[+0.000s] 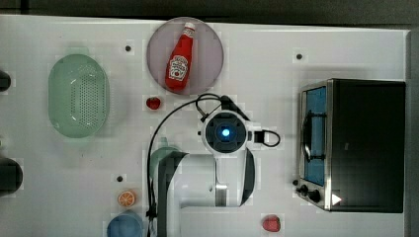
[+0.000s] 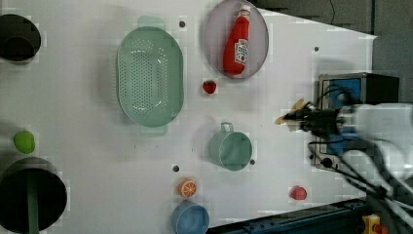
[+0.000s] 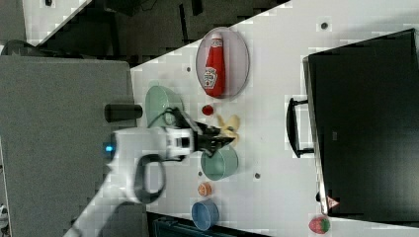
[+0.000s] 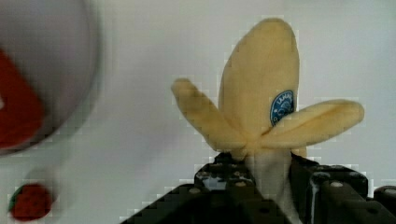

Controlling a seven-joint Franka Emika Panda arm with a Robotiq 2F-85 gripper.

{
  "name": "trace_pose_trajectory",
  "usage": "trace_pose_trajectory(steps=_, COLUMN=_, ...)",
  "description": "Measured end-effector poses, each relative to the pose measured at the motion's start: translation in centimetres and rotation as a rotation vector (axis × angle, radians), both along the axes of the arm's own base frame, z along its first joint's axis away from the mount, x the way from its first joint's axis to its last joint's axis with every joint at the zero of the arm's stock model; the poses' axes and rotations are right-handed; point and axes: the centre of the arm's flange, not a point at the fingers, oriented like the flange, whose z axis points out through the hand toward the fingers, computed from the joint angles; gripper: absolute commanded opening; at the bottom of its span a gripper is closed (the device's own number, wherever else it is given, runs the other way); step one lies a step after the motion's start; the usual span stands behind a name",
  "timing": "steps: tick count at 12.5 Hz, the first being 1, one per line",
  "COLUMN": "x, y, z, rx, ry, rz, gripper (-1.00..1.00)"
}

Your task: Pick banana from table and place on oven.

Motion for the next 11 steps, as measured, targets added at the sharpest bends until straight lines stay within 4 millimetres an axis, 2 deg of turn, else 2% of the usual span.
trace_pose_trajectory(steps=4, x=2.5, y=-0.2, z=16.0, rx=-0.001, ry=-0.086, rz=-0.013, gripper=-0.50)
trace_pose_trajectory(steps=6, x=2.7, y=-1.7, z=22.2, rx=0.001, ry=-0.136, rz=-0.043, gripper=-0.50)
trace_pose_trajectory(steps=8, x=2.7, y=-5.3, z=25.7, rx=0.002, ry=-0.202, rz=-0.078, gripper=-0.50)
trace_pose_trajectory(steps=9, x=2.4, y=-7.5, z=26.2, rx=0.009, ry=-0.205, rz=-0.079, gripper=-0.50)
trace_pose_trajectory(steps=11, x=1.9, y=-13.7, z=24.7, rx=0.002, ry=-0.169, rz=-0.104, gripper=-0.50)
